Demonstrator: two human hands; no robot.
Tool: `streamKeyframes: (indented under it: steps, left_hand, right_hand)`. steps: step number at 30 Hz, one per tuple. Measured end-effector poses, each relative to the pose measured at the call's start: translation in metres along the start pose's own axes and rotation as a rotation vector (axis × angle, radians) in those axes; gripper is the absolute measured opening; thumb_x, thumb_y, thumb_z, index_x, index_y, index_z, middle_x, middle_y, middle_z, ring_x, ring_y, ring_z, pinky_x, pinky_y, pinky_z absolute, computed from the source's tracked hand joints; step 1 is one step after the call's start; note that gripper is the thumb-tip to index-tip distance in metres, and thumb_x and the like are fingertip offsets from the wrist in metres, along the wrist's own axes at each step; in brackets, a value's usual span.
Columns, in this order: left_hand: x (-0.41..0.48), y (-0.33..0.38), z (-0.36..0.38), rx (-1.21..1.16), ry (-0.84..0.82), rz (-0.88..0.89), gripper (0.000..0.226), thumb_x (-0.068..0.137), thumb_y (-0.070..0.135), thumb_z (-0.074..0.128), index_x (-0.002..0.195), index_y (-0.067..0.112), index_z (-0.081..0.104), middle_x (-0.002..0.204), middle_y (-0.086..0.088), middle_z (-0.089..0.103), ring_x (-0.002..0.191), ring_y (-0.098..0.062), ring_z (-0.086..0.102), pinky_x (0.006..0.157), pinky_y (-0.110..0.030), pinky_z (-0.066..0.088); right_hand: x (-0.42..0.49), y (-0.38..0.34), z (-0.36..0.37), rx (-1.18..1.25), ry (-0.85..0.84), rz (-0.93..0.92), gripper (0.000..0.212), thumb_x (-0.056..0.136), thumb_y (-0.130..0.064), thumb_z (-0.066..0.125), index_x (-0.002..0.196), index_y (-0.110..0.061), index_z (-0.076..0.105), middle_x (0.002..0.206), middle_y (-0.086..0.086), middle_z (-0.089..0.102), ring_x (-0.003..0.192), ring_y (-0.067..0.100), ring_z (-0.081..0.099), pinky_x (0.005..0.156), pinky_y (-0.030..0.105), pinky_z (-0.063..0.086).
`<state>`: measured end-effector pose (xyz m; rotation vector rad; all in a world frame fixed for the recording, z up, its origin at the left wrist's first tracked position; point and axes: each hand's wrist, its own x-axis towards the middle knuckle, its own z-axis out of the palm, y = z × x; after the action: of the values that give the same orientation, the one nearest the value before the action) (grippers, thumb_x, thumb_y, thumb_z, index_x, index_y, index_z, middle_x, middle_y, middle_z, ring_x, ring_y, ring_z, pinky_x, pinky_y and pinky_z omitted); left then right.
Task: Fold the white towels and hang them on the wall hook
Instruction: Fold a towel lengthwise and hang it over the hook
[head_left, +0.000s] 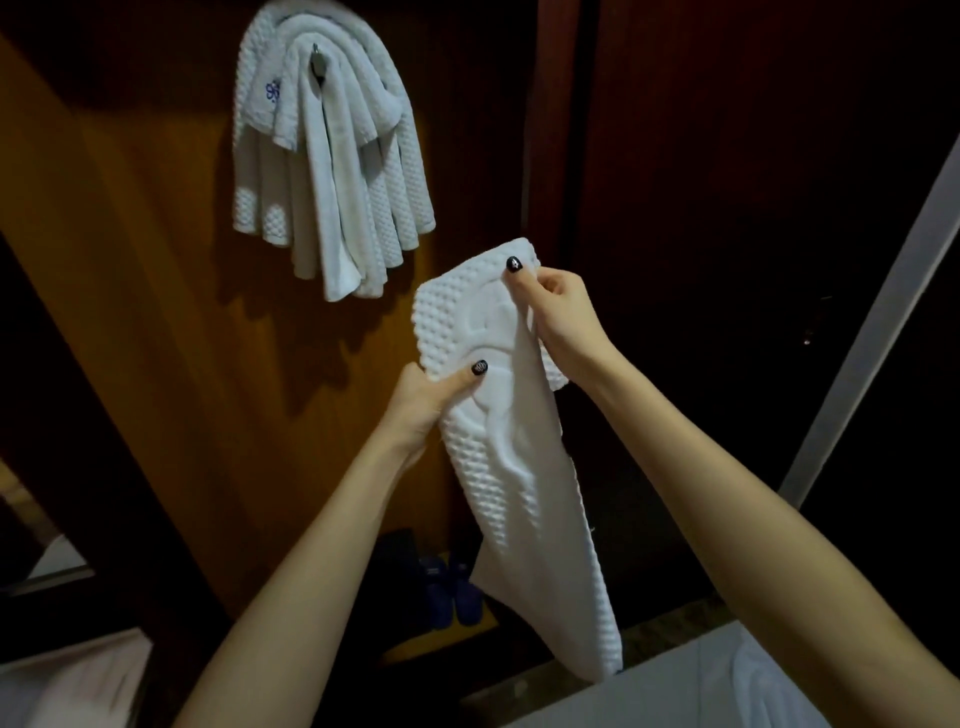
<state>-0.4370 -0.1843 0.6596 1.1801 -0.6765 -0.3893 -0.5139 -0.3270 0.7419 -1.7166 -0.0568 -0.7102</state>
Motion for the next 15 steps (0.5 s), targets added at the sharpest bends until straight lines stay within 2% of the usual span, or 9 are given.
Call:
streamKeyframes:
  steps: [3,5,7,10,12,15]
  left_hand:
    - [0.005,0.004,0.001,-0.132,-0.037,0.031,0.025,0.076,0.017,0.074,0.1,0.02,0.075,0.115,-0.01,0.069,0.108,-0.028,0.065,0.084,-0.037,0.055]
    - [0.009,0.01,0.002,-0.204,-0.065,0.014,0.025,0.079,0.015,0.07,0.104,0.017,0.074,0.117,-0.012,0.067,0.111,-0.028,0.063,0.089,-0.039,0.054]
    - [0.012,0.015,0.003,-0.252,-0.071,-0.002,0.026,0.08,0.012,0.068,0.106,0.012,0.072,0.116,-0.015,0.067,0.11,-0.029,0.063,0.09,-0.04,0.054]
    - [0.017,0.024,0.006,-0.281,-0.075,0.012,0.022,0.082,0.008,0.065,0.103,0.01,0.071,0.109,-0.013,0.07,0.101,-0.026,0.067,0.08,-0.036,0.057]
    - [0.02,0.03,0.006,-0.289,-0.073,0.023,0.021,0.086,0.005,0.061,0.105,0.009,0.068,0.106,-0.012,0.071,0.098,-0.025,0.069,0.075,-0.034,0.057]
    - [0.026,0.041,0.004,-0.259,-0.087,0.033,0.021,0.085,0.008,0.064,0.106,0.01,0.069,0.107,-0.012,0.071,0.099,-0.025,0.068,0.076,-0.035,0.057]
  right_hand:
    - [0.002,-0.001,-0.013,0.058,-0.056,0.119,0.06,0.098,-0.036,0.054,0.097,0.024,0.052,0.09,0.026,0.053,0.08,0.035,0.05,0.071,0.044,0.039]
    - [-0.002,0.005,-0.025,0.026,-0.093,0.171,0.056,0.098,-0.041,0.053,0.112,0.013,0.058,0.103,0.027,0.063,0.091,0.035,0.062,0.079,0.045,0.05]
    - [-0.009,0.014,-0.034,0.031,-0.15,0.225,0.048,0.099,-0.041,0.051,0.115,0.003,0.062,0.106,0.016,0.067,0.094,0.027,0.065,0.083,0.042,0.052]
    - [-0.022,0.027,-0.039,0.138,-0.196,0.24,0.04,0.096,-0.038,0.053,0.124,-0.011,0.062,0.113,0.007,0.068,0.1,0.025,0.067,0.085,0.038,0.055]
    - [-0.029,0.032,-0.038,0.175,-0.192,0.235,0.037,0.092,-0.04,0.055,0.12,-0.017,0.065,0.114,0.005,0.069,0.104,0.024,0.067,0.086,0.037,0.055]
    - [-0.034,0.028,-0.032,0.129,-0.19,0.219,0.025,0.096,-0.037,0.055,0.092,-0.024,0.076,0.097,-0.001,0.074,0.09,0.017,0.07,0.075,0.029,0.056]
